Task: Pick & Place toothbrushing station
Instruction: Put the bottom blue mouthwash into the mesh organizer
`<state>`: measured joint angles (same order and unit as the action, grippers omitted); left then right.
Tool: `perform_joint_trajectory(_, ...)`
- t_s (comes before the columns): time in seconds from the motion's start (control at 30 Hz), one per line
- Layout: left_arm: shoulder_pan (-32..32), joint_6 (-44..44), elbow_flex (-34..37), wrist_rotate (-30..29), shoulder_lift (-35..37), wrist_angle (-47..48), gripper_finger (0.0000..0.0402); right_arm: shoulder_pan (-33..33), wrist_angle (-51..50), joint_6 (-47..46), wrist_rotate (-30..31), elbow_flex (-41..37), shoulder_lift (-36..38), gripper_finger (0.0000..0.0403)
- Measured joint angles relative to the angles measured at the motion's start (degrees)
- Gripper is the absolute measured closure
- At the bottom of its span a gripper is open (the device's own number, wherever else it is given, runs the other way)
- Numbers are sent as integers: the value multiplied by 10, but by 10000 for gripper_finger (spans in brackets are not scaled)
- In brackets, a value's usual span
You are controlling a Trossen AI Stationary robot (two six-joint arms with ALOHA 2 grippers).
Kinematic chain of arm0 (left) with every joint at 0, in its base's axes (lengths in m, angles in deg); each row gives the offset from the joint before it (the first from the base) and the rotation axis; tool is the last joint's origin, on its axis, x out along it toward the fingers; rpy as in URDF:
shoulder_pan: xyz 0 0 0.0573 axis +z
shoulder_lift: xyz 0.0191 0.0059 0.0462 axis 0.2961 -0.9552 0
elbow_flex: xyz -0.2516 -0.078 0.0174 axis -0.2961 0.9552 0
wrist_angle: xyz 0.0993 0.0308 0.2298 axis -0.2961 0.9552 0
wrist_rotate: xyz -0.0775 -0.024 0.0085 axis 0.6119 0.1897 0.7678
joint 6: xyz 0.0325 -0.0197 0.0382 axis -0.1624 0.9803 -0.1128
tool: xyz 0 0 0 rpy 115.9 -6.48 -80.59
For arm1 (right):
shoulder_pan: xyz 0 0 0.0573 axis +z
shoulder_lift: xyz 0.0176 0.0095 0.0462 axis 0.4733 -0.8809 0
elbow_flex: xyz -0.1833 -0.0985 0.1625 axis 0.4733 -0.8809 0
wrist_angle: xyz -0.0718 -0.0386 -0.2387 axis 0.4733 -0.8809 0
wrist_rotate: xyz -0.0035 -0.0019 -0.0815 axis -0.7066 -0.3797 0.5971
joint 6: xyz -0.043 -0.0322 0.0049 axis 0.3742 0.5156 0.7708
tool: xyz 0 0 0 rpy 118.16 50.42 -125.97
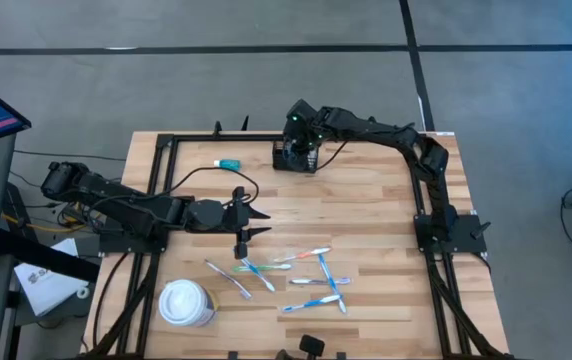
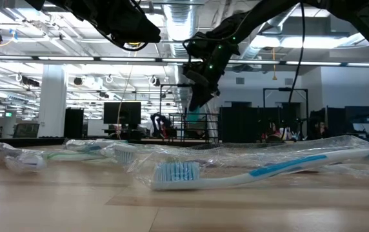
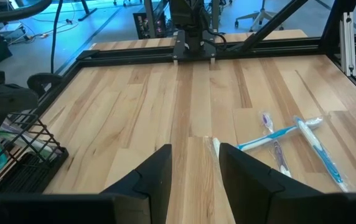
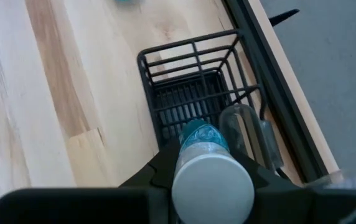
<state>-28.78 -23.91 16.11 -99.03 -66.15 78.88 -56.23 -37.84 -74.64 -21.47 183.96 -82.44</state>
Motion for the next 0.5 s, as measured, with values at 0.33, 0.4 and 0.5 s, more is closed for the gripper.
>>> perform_joint_trajectory(0.33,0,0,0,0,0,2,276,1,33,-10,5,-17,1,332)
perform_joint_trajectory(0.4,0,0,0,0,0,2,276,0,40,-10,9,-26,2,332)
perform_joint_trajectory(0.5,0,0,0,0,0,2,276,0,41,-10,12,-28,3,332)
